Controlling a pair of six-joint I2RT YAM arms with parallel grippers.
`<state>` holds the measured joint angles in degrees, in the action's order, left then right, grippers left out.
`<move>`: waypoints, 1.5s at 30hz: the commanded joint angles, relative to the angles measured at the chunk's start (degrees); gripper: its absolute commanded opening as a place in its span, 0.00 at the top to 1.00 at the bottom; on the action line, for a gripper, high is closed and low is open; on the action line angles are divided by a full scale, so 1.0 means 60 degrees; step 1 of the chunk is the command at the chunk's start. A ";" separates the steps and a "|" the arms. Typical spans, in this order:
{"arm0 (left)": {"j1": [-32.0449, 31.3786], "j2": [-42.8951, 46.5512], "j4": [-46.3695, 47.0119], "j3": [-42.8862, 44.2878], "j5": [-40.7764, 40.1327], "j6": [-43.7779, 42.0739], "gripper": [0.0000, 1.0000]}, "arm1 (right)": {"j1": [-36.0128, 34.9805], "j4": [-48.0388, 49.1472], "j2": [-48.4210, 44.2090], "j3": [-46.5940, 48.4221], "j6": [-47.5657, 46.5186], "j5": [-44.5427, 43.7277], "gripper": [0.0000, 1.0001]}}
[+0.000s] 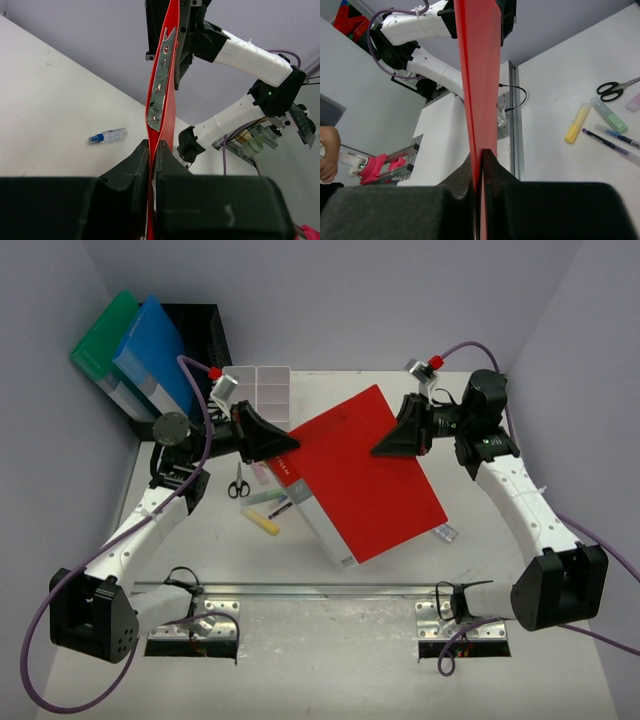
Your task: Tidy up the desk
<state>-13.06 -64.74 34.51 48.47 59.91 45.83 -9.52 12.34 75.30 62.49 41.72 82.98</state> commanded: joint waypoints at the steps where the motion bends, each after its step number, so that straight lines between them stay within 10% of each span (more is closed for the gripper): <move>1: -0.0196 0.0253 -0.0359 0.0553 -0.0274 -0.0571 1.00 | -0.0362 -0.0692 -0.0275 0.0375 -0.0521 -0.0163 0.74; 3: -0.0182 0.0445 -0.1196 0.0714 -0.0353 -0.1423 1.00 | -0.0362 -0.1458 -0.0311 0.0597 -0.1004 -0.0414 0.41; 9: 0.0115 0.0993 -0.4597 0.1599 -0.1080 -0.3949 1.00 | -0.0362 -0.2851 -0.0377 0.0997 -0.1975 -0.0941 0.01; 26: 0.3884 0.0187 -1.0106 0.7933 -0.4915 -0.7246 1.00 | -0.0157 -0.5355 -0.0496 0.1947 -0.4188 -0.2053 0.01; 37: 0.4286 -0.1847 -0.8654 1.1107 -0.8270 -0.7419 1.00 | -0.0171 -0.5601 -0.0626 0.1772 -0.4566 -0.1979 0.01; 45: 0.4294 -0.2834 -0.6504 1.0718 -0.8679 -0.7422 1.00 | -0.0157 -0.5764 -0.0597 0.1682 -0.4760 -0.1958 0.01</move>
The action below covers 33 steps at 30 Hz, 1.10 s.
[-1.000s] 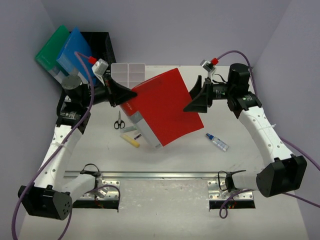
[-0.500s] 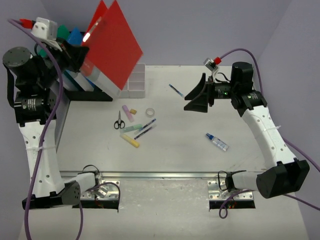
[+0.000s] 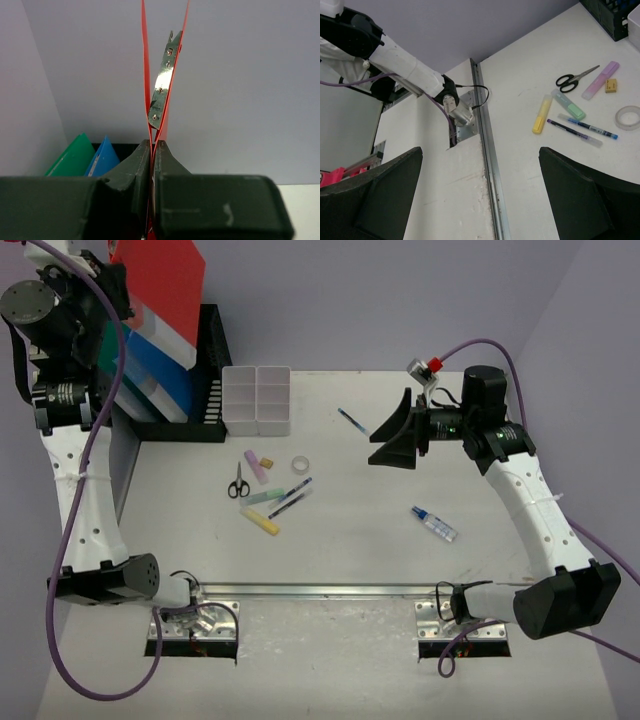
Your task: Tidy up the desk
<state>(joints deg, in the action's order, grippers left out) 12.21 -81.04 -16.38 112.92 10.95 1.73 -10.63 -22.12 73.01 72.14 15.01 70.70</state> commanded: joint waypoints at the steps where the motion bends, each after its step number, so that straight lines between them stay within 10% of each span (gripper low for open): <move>1: 0.0089 -0.0212 0.2085 -0.0068 -0.0572 -0.0110 1.00 | 0.0027 -0.0038 -0.0214 0.0055 -0.0340 0.0081 0.01; 33: 0.0104 0.0557 0.4012 -0.5039 -0.0094 -0.0830 1.00 | 0.0014 -0.0334 -0.0238 -0.0114 -0.0422 0.0178 0.01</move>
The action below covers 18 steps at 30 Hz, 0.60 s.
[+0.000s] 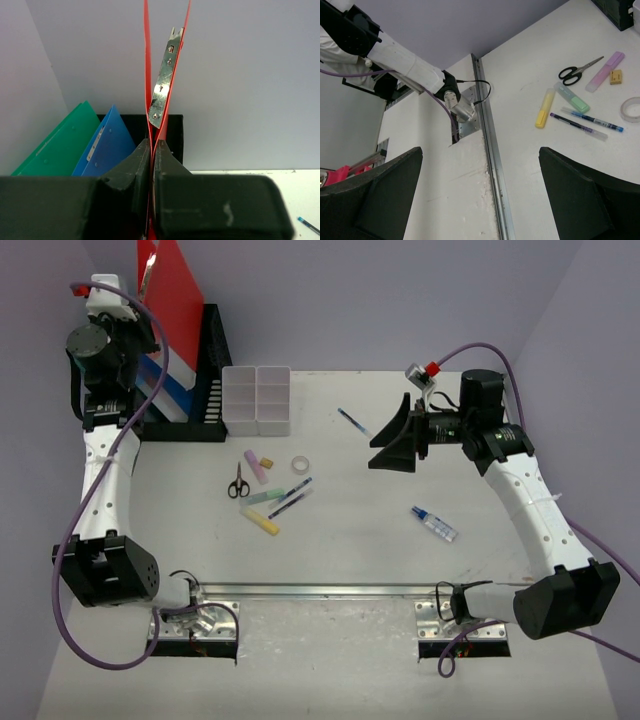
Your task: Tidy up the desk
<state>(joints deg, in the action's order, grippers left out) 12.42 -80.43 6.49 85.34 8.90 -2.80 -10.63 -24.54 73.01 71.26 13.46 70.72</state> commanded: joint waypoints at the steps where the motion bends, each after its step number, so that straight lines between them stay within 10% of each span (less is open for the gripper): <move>1: 0.0069 0.0532 0.0193 -0.0567 0.0296 -0.0076 1.00 | 0.0014 0.0063 -0.0231 0.0032 -0.0164 0.0168 0.01; 18: 0.0084 0.1513 0.0002 -0.1821 0.0547 -0.0208 1.00 | 0.0014 0.0127 -0.0362 0.0090 0.0152 0.0105 0.01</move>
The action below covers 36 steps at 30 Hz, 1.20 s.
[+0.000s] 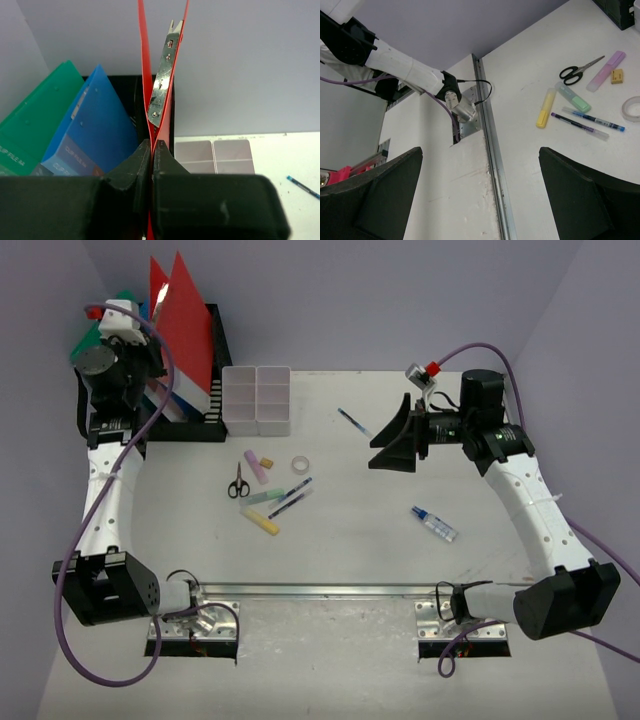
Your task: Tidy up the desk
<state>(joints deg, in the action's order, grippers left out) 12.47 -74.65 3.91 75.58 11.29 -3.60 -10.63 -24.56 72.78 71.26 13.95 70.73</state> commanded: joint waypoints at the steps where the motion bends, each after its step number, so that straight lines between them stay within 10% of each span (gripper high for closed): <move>1: 0.0075 0.0612 0.0432 -0.0262 0.0158 -0.0065 1.00 | 0.0014 0.0123 -0.0323 0.0095 0.0086 0.0097 0.01; 25: 0.0069 -0.2492 -0.0872 0.3305 0.0867 -0.0824 1.00 | 0.0023 0.0085 0.0025 -0.0038 -0.0072 0.0204 0.01; 36: 0.0065 -0.2255 -0.1301 0.1521 0.1706 -0.1264 1.00 | 0.0014 -0.0204 0.0179 0.0002 -0.0308 0.0283 0.01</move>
<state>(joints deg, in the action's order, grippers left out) 12.47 -90.57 -5.25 87.73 18.46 -9.46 -10.63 -25.80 73.48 70.94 13.46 71.13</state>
